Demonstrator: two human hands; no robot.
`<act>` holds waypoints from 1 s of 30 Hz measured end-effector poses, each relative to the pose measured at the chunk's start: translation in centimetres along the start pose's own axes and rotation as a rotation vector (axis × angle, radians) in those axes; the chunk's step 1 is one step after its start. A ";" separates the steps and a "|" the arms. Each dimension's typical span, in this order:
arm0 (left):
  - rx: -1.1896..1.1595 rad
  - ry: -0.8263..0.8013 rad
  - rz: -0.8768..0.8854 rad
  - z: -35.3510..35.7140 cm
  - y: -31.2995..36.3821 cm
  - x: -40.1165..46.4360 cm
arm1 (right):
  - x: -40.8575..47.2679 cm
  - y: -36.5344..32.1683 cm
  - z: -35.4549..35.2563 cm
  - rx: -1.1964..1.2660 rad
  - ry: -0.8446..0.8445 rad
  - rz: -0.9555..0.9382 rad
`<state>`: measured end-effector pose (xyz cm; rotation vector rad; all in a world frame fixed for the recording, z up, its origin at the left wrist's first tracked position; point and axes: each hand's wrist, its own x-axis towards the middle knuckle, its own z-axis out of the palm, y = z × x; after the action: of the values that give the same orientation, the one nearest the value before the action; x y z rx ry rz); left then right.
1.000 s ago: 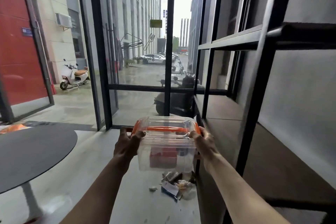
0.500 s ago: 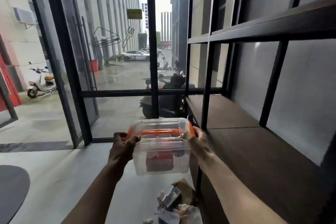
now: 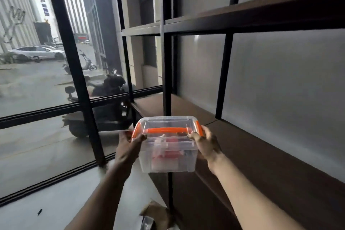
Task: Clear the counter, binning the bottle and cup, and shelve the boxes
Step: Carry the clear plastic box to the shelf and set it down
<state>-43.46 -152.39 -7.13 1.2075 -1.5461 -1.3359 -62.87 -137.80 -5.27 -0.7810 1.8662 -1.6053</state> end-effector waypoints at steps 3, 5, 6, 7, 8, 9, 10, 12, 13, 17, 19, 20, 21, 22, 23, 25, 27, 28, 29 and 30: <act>0.028 -0.124 0.009 5.2 0.1 3.3 | 2.6 1.4 -3.2 -0.011 0.153 0.037; 0.050 -0.195 0.019 9.4 0.5 4.2 | 4.0 2.6 -5.9 -0.005 0.240 0.075; 0.060 -0.231 0.014 11.6 0.7 4.5 | 4.6 3.3 -7.3 0.002 0.278 0.098; 0.065 -0.270 0.016 13.9 0.5 5.0 | 4.9 3.8 -8.9 0.011 0.321 0.121; 0.071 -0.303 0.015 16.2 0.6 5.2 | 5.2 4.3 -10.6 0.031 0.358 0.140; 0.076 -0.333 0.017 18.6 0.5 5.4 | 5.4 4.9 -12.3 0.053 0.394 0.146; 0.088 -0.374 0.015 20.9 0.6 5.5 | 5.6 5.6 -14.0 0.065 0.433 0.151; 0.100 -0.463 0.018 25.1 0.6 5.2 | 5.4 7.0 -17.3 0.058 0.506 0.170; 0.093 -0.502 0.028 27.1 0.4 5.0 | 5.4 7.8 -18.8 0.050 0.545 0.177; 0.102 -0.642 0.036 33.2 -1.0 4.1 | 4.6 10.6 -23.2 -0.033 0.716 0.251; 0.117 -0.707 0.027 35.4 -1.8 3.9 | 3.9 11.6 -24.6 -0.048 0.783 0.291; 0.137 -0.741 0.019 36.3 -2.1 3.8 | 3.5 12.0 -25.1 -0.052 0.810 0.307; 0.151 -0.773 0.018 37.4 -2.6 3.9 | 3.2 12.6 -25.6 -0.053 0.835 0.318; 0.164 -0.800 0.017 38.4 -2.9 3.9 | 3.0 13.1 -26.0 -0.054 0.852 0.342; 0.166 -0.823 0.013 39.2 -3.2 3.9 | 2.9 13.8 -26.2 -0.050 0.870 0.358; 0.172 -0.871 0.008 40.5 -3.6 3.6 | 2.5 15.1 -26.5 -0.040 0.921 0.385; 0.184 -0.904 0.007 41.1 -4.6 2.9 | 2.3 16.1 -26.4 -0.037 0.958 0.420; 0.193 -0.911 0.001 41.3 -5.2 2.8 | 2.3 16.6 -26.3 -0.041 0.967 0.440; 0.196 -0.917 -0.007 41.5 -5.9 2.8 | 2.3 17.2 -26.1 -0.045 0.972 0.456; 0.207 -0.919 -0.021 41.6 -6.5 2.9 | 2.3 17.8 -25.7 -0.045 0.973 0.477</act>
<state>-82.42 -143.75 -20.92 0.7251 -2.3395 -1.9215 -84.57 -120.18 -19.55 0.5479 2.4493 -1.7391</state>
